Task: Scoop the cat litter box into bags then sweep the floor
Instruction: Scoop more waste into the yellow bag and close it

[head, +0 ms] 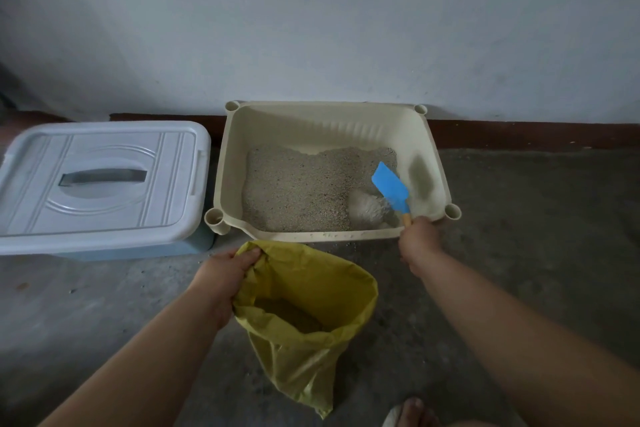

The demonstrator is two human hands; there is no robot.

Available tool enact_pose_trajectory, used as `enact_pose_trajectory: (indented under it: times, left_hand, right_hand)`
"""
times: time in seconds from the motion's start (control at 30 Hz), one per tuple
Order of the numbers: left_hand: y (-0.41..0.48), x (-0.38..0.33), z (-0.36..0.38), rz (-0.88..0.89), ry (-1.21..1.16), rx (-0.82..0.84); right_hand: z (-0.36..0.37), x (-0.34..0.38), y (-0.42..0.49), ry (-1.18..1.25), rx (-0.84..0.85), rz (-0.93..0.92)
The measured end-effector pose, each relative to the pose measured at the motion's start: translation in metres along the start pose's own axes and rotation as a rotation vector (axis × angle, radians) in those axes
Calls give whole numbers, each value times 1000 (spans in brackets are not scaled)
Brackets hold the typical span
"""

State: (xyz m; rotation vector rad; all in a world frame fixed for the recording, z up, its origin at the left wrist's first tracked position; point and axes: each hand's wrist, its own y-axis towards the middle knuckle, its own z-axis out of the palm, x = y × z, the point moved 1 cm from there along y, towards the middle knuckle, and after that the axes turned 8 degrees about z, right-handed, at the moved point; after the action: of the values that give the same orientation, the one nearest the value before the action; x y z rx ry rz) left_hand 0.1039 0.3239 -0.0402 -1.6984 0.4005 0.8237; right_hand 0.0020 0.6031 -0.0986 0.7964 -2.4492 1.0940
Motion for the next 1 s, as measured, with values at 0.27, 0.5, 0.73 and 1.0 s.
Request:
enact_pose_trajectory:
  times: [0.27, 0.5, 0.73, 1.0]
  left_hand:
    - [-2, -1, -5, -32, 50, 51]
    - [-4, 4, -9, -27, 126, -18]
    - [-16, 11, 6, -86, 42, 15]
    - [-33, 12, 27, -221, -265, 96]
  right_hand:
    - [-18, 8, -30, 2, 48, -412]
    - [-66, 38, -97, -759, 655, -508]
    - [-8, 18, -140, -1399, 411, -762]
    - [18, -18, -110, -1626, 503, -560]
